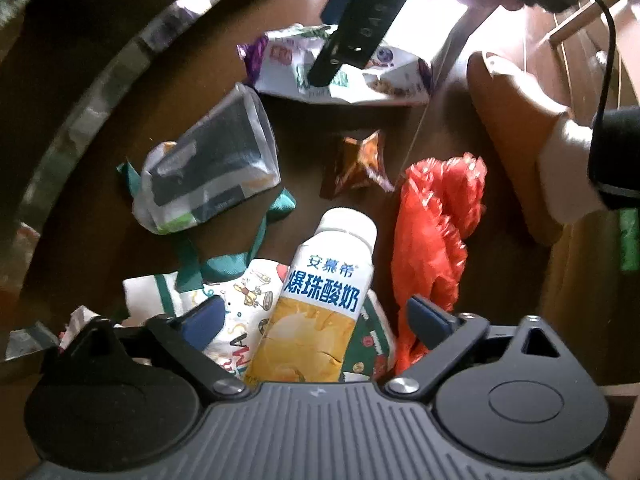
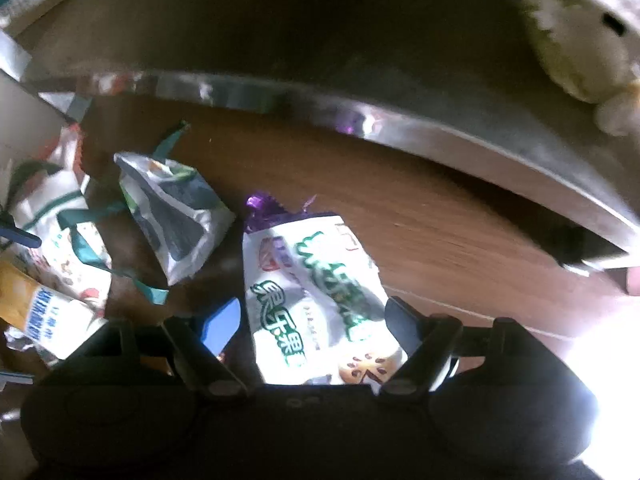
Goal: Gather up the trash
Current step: 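Grasp the yogurt bottle with the left tool while the right grasps the snack wrapper, then carry the yogurt bottle in the left tool while the right carries the wrapper to the green bin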
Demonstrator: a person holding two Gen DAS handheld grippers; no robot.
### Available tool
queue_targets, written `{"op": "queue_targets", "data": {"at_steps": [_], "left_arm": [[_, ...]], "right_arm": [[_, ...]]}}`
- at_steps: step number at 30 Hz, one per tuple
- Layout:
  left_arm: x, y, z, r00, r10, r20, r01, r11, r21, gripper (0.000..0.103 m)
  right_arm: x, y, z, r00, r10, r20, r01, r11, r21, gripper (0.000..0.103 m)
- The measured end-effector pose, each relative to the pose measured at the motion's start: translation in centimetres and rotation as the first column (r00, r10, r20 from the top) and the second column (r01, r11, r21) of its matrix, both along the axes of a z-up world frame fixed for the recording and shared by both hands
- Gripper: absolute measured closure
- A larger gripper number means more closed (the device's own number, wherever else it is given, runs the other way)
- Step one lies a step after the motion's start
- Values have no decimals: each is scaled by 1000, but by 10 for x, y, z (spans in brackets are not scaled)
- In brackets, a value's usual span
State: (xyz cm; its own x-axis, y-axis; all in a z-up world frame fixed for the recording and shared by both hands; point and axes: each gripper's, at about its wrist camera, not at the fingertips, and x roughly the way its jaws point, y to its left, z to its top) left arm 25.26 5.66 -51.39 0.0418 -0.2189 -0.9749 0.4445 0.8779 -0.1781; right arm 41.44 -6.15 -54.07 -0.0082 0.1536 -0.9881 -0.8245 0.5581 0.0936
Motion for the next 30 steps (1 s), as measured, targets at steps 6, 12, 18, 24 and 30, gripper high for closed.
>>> {"op": "queue_targets", "data": {"at_steps": [6, 12, 18, 24, 30], "left_arm": [[-3, 0, -12, 1000, -7, -19, 8, 1000, 23, 40], [-1, 1, -12, 999, 29, -37, -28, 999, 25, 56], [4, 0, 1, 998, 52, -23, -51, 998, 33, 61], [7, -5, 28, 999, 36, 1, -36, 999, 34, 61], [13, -12, 84, 998, 52, 35, -52, 998, 20, 61]], "right_arm": [[-8, 6, -13, 1000, 23, -1, -23, 1000, -15, 26], [-11, 2, -3, 1000, -14, 25, 14, 1000, -4, 37], [-15, -6, 8, 998, -39, 58, 41, 998, -46, 102], [-16, -17, 65, 990, -80, 114, 83, 996, -27, 103], [-28, -34, 150, 969, -164, 187, 166, 986, 2, 103]]}}
